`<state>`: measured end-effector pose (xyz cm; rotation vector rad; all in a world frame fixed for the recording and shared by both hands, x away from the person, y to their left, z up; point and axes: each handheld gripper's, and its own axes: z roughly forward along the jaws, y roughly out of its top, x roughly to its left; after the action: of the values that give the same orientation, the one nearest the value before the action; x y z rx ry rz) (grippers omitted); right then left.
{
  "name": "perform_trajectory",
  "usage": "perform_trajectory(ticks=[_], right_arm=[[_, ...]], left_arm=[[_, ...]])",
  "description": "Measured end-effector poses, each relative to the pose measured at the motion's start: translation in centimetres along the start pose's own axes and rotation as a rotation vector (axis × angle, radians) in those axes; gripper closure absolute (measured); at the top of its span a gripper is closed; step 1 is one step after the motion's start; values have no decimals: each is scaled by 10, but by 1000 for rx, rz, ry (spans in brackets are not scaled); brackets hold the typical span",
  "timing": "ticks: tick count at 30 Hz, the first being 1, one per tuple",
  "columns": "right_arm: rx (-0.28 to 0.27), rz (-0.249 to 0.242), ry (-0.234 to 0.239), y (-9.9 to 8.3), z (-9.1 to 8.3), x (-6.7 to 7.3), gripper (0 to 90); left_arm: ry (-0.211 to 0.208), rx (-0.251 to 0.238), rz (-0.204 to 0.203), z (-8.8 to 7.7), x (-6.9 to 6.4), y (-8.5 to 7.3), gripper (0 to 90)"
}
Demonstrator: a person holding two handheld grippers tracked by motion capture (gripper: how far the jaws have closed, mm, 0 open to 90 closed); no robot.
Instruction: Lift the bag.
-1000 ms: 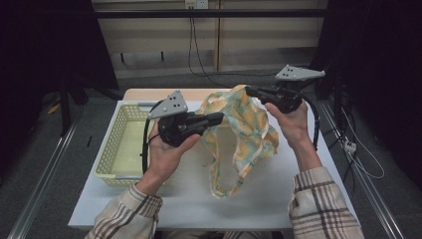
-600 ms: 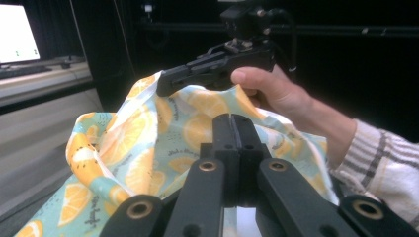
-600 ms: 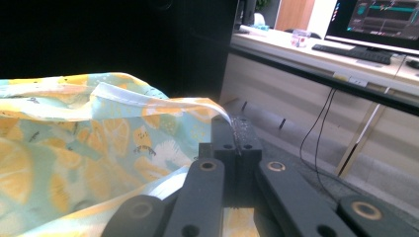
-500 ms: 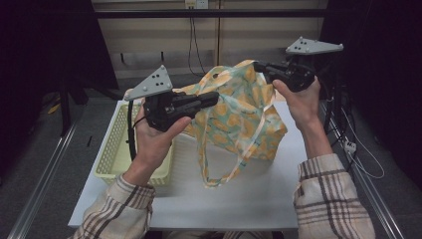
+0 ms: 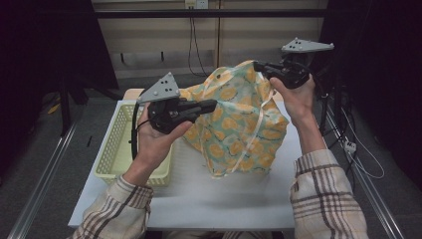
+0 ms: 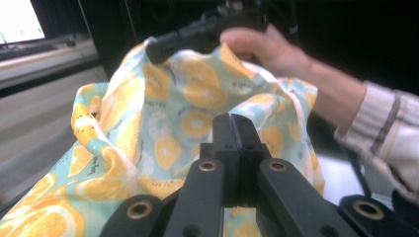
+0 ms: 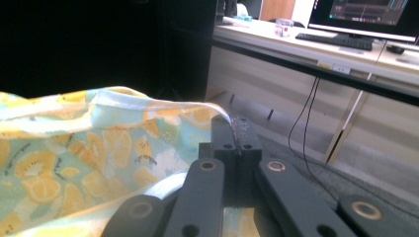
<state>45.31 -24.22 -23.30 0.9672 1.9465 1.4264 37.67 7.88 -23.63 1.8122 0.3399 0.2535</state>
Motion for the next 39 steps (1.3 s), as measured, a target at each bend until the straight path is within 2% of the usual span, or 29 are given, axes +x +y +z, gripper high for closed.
perform_trajectory(ticks=[5, 9, 13, 20, 24, 30, 37, 39], right_arm=[[33, 16, -12, -13, 10, -4, 900], [56, 33, -27, -20, 17, -8, 900], [74, 48, -43, -27, 25, -12, 900], [108, 48, -24, -37, 41, -7, 900], [113, 55, -14, -42, 47, -7, 900], [132, 65, -7, -49, 53, -7, 900], [150, 83, -12, -61, 56, -11, 898], [157, 87, -20, -64, 57, -12, 848]], left_arm=[[-2, 32, 4, 1, 0, -8, 900], [8, 36, -17, -3, 0, -15, 900], [5, 45, -13, -9, -2, -20, 900], [23, 76, -41, -3, 3, -34, 895], [30, 106, -61, 4, 6, -44, 786], [57, 135, -68, 14, 9, -54, 643], [98, 149, -71, 22, 9, -63, 344], [102, 146, -76, 22, 9, -64, 286]])
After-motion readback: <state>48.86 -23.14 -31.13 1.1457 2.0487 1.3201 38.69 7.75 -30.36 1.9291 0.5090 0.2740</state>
